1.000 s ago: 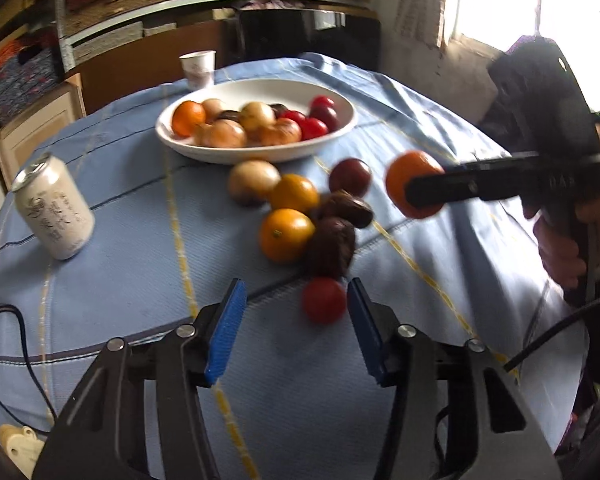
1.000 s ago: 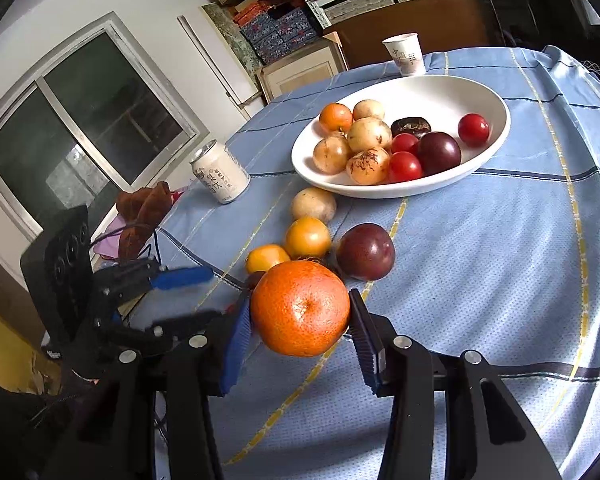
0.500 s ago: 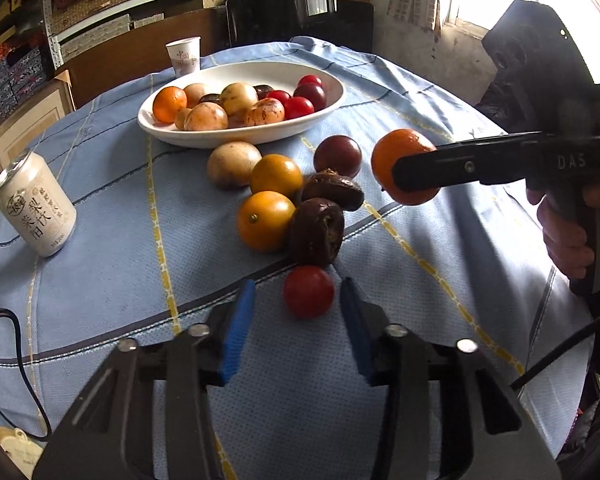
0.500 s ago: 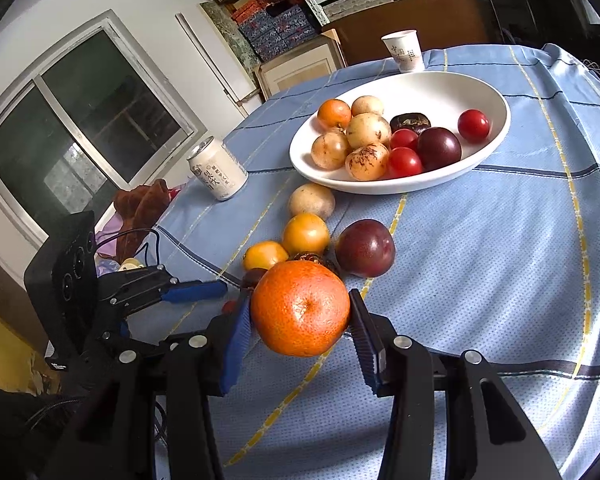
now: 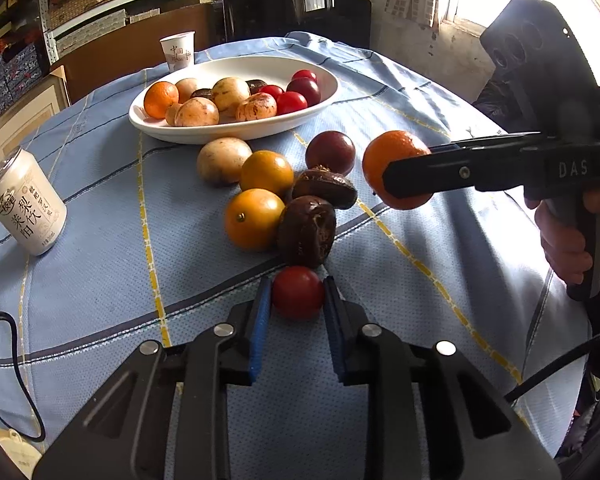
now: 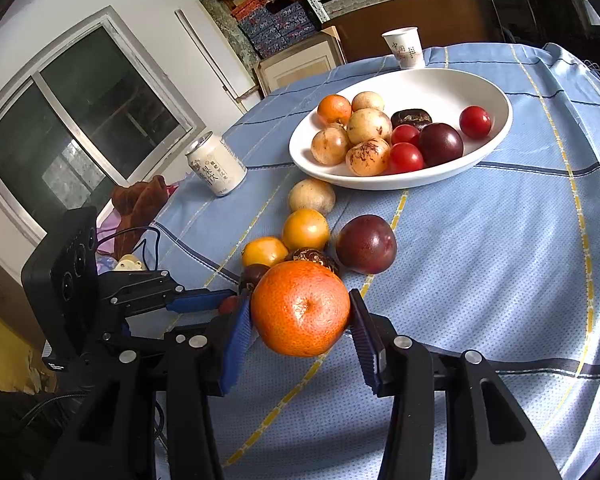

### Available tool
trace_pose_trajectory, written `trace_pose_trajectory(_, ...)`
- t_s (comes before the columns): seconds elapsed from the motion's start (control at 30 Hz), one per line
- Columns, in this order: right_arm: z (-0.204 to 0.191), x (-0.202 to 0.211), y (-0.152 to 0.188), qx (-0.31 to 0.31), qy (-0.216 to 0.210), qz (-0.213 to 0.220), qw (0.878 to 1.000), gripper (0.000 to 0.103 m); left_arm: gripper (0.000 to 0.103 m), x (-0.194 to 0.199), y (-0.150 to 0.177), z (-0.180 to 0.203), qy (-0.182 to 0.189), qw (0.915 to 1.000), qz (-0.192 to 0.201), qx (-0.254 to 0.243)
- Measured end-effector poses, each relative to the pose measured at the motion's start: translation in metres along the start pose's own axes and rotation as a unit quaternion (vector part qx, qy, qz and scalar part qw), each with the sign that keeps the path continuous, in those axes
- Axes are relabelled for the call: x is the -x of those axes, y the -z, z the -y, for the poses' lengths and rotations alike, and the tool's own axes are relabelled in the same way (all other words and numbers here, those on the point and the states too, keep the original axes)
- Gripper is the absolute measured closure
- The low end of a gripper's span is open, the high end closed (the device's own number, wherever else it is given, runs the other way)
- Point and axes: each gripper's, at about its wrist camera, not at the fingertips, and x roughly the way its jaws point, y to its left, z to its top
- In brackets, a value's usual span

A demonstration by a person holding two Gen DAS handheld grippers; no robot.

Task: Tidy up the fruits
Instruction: 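Grasp a red tomato with the left gripper while the right gripper holds the orange, then carry the orange and tomato over the white plate and open both grippers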

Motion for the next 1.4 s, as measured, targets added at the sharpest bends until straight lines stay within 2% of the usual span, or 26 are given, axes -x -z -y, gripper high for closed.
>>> trace_pose_trajectory(0.2, -0.001, 0.000, 0.000, 0.002, -0.001, 0.001, 1.000, 0.055, 0.078, 0.005, 0.000, -0.004, -0.003, 0.9999, 0.007, 0.011)
trace_pose_trajectory(0.4, -0.001, 0.002, -0.010, 0.007, -0.004, 0.025, 1.000, 0.055, 0.078, 0.024, -0.015, -0.030, 0.033, 0.9962, 0.047, 0.066)
trace_pose_trajectory(0.73, 0.026, 0.008, -0.055, -0.027, 0.039, 0.109, 0.993, 0.055, 0.078, 0.027, -0.104, -0.067, -0.013, 0.9909, 0.094, 0.095)
trace_pose_trajectory(0.97, 0.042, -0.002, -0.090, -0.029, 0.071, 0.142, 0.987, 0.055, 0.078, -0.009, -0.157, -0.085, -0.047, 0.9894, 0.087, 0.106)
trace_pose_trajectory(1.03, 0.044, -0.009, -0.097, -0.022, 0.083, 0.142, 0.986, 0.055, 0.078, -0.022, -0.166, -0.085, -0.070, 0.9893, 0.083, 0.098)
trace_pose_trajectory(1.3, 0.053, -0.034, -0.111, -0.006, 0.109, 0.127, 0.986, 0.055, 0.078, -0.045, -0.181, -0.092, -0.093, 0.9888, 0.067, 0.095)
trace_pose_trajectory(1.4, 0.052, -0.035, -0.112, -0.003, 0.107, 0.127, 0.986, 0.054, 0.077, -0.051, -0.184, -0.094, -0.100, 0.9882, 0.062, 0.099)
